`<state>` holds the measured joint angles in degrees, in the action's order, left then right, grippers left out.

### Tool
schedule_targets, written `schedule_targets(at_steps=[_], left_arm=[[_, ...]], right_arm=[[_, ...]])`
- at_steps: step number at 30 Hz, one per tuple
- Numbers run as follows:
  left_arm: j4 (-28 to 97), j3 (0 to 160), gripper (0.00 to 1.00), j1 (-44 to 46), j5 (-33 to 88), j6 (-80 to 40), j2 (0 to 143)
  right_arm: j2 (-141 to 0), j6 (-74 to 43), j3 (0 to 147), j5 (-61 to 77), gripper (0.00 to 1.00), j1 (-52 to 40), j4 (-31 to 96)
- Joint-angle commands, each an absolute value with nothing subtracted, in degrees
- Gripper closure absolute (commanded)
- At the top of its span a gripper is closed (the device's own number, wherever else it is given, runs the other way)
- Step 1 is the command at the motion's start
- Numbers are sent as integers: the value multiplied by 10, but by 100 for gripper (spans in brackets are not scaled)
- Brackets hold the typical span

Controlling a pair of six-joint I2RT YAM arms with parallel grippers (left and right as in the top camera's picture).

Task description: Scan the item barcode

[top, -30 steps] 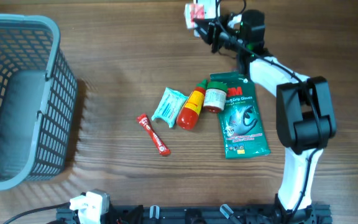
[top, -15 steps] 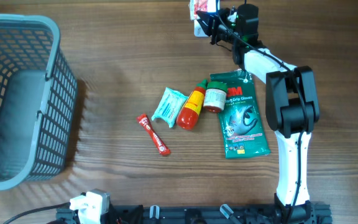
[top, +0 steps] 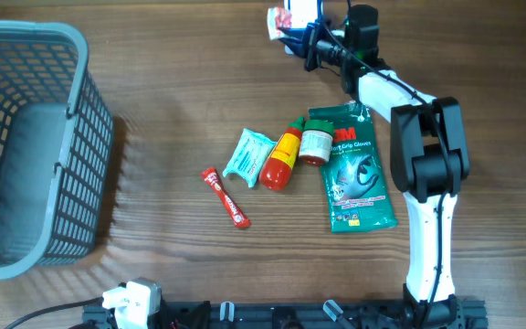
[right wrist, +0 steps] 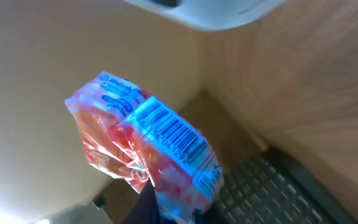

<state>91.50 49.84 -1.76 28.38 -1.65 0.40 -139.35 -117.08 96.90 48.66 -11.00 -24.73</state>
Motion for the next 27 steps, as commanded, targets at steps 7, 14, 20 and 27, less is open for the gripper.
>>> schedule_targets(at_steps=[7,14,20,27], left_arm=[[914,498,0,-17,284,-18,3],[914,498,0,-17,284,-18,3],[914,498,0,-17,284,-18,3],[914,498,0,-17,284,-18,3]], right_arm=[[-1408,-1184,983,480,96,-84,-274],[-1390,-891,1007,444,95,-57,-152],[-1286,-747,1015,435,95,-16,-10],[-1152,-589,1015,116,95,58,311]])
